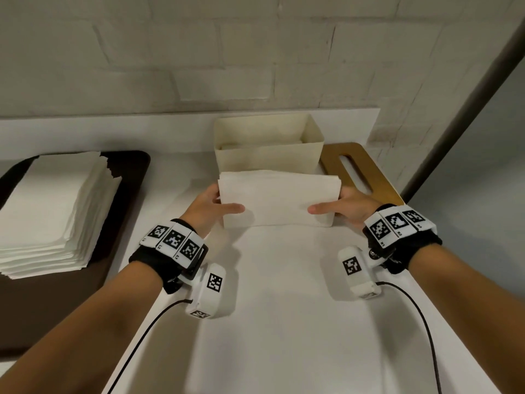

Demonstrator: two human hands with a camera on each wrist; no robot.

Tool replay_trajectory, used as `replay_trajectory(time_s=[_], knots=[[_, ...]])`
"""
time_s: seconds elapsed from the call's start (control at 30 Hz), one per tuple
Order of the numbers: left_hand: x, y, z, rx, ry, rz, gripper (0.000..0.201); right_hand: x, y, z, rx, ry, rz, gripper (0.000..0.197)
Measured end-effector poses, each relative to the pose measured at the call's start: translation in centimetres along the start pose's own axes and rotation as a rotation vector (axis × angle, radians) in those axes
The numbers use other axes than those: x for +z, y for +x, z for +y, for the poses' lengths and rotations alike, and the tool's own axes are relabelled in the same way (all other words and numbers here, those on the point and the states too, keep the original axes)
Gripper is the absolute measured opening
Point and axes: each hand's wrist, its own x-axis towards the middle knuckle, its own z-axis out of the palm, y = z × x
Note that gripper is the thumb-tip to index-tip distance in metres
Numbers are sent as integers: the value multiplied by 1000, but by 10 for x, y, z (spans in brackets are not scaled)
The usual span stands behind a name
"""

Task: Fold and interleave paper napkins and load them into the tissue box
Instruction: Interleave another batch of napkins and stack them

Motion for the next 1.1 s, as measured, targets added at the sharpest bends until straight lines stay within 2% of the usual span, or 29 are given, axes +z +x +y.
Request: replay_trajectory(time_s=[0.07,0.23,0.33,0.53,0.63,0.73,0.77,0.83,0.9,0.97,1.1], knots=[[3,-2,4,-7,-90,12,34,0,-1,-2,4,94,-92,36],[15,-11,9,-12,-222,58,3,4,-1,-2,-44,-10,-111,36],[13,-10,8,-1,-228,121,8,4,-1,1,-46,3,-77,37],[9,-8,8,7,-167,165,11,5,-3,1,-52,-34,-1,41],[4,-8,10,18,-166,70,17,4,-3,-2,-97,37,45,34],[1,-12,11,-20,53,-133,42,1,0,-3,-95,178,51,23],[1,-13,11,-46,151,-140,46,-1,1,-4,-86,217,38,23],[1,-14,15,-57,216,-46,40,-4,2,-4,-71,264,9,26],[0,-15,24,-10,201,48,28,-6,-1,-5,-78,241,9,30],[1,-17,40,67,213,98,23,-9,-7,-8,-114,121,26,36],[8,-24,80,280,284,69,22,-6,-16,-25,-205,-166,28,36]])
